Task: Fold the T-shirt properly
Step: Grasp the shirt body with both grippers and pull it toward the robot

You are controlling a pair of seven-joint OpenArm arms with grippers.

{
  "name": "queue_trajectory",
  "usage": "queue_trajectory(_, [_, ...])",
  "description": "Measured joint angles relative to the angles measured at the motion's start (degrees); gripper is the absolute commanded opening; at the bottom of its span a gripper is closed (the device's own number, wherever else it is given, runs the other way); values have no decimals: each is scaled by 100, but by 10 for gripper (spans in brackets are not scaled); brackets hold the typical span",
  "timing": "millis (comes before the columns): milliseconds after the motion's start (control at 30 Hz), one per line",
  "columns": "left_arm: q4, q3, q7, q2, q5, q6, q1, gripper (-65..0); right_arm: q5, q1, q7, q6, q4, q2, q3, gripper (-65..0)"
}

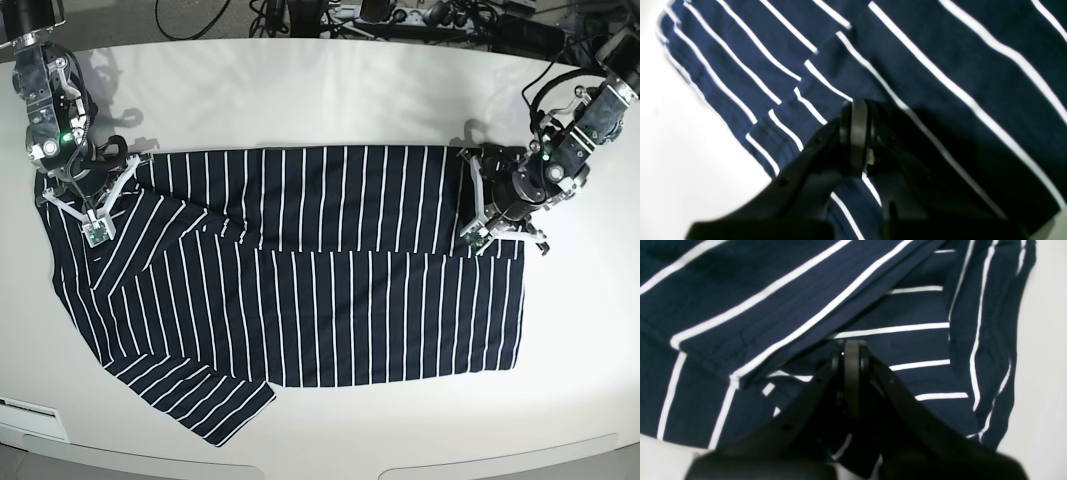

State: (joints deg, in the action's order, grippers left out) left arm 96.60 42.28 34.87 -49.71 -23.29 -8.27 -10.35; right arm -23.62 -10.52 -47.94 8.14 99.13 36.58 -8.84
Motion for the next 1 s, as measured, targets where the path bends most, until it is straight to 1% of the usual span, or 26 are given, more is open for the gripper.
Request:
queue_trajectory(67, [11,0,92,-39,-234,-179,-15,-650,0,-11,-85,2,31,24,0,-650])
queue_trajectory(133, [22,-4,133,-131,-546,-356,-15,-650,-46,-9,-216,-116,37,52,-4,-650])
queue_trajectory(200, [42,-24,286,-225,-785,-551,-17,-650,-46,-7,-334,-153,61,52,-4,-650])
queue_trajectory(267, [48,-28,284,-345,-872,-706,-13,-650,-44,0,-428,-153,72,55,-2,-650])
queue_trajectory(400, [68,-26,278,-564,-979,-767,0,-650,-44,4,-601,-149,79,103,2,-650])
queue_trajectory(533, [125,-2,334,-780,-1019,-850,9,-650,-81,-166,-667,-151,212,299,2,-650])
queue_trajectory(633, [247,9,431,-916,-1019,-922,31,-650,-11,-479,-741,-212,501,444,0,-650])
queue_trajectory(767, [546,42,710,-1104,-1217,-1071,72,-650,240,-1060,-839,-310,1012,518,76,-650])
queue_trajectory(867, [828,52,957,-1224,-1425,-1226,105,-650,216,-1543,-920,-291,1296,516,385,-650])
queue_trajectory(933, [977,83,977,-1346,-1517,-1338,138,-650,190,-1878,-975,-267,1449,514,682,-650])
queue_trajectory(1000, [1139,90,977,-1478,-1532,-1390,247,-650,33,-2212,-1021,-258,1598,498,1038,-650])
